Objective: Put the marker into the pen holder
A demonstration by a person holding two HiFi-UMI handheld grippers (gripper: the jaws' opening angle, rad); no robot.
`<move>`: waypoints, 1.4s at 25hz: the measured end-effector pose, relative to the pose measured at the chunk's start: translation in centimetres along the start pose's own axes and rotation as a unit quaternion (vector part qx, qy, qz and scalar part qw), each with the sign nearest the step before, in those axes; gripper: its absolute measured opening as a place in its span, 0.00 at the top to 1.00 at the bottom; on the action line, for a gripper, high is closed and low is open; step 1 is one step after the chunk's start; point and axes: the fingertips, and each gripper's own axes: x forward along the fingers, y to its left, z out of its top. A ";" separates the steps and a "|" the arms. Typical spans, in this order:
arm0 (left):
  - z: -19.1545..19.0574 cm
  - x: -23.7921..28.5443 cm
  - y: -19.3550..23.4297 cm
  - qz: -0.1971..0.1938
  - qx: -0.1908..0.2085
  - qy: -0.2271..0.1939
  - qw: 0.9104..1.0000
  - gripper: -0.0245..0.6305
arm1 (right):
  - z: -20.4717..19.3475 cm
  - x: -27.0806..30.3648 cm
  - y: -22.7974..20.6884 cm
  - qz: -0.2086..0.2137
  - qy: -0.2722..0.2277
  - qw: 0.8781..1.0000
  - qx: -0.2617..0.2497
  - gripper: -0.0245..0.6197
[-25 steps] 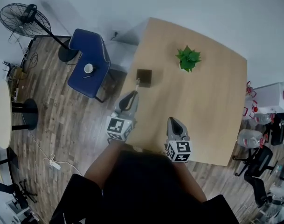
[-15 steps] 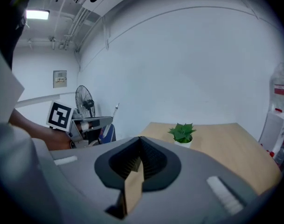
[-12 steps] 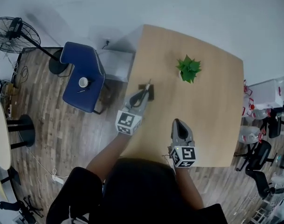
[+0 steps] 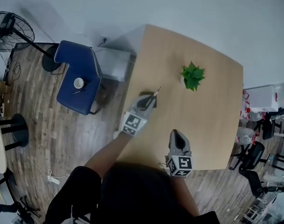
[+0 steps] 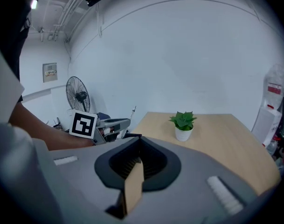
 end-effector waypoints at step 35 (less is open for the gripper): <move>-7.0 -2.0 0.3 0.054 0.028 0.061 0.996 0.88 | -3.1 -7.7 -3.2 -0.054 -0.010 0.998 0.015 0.96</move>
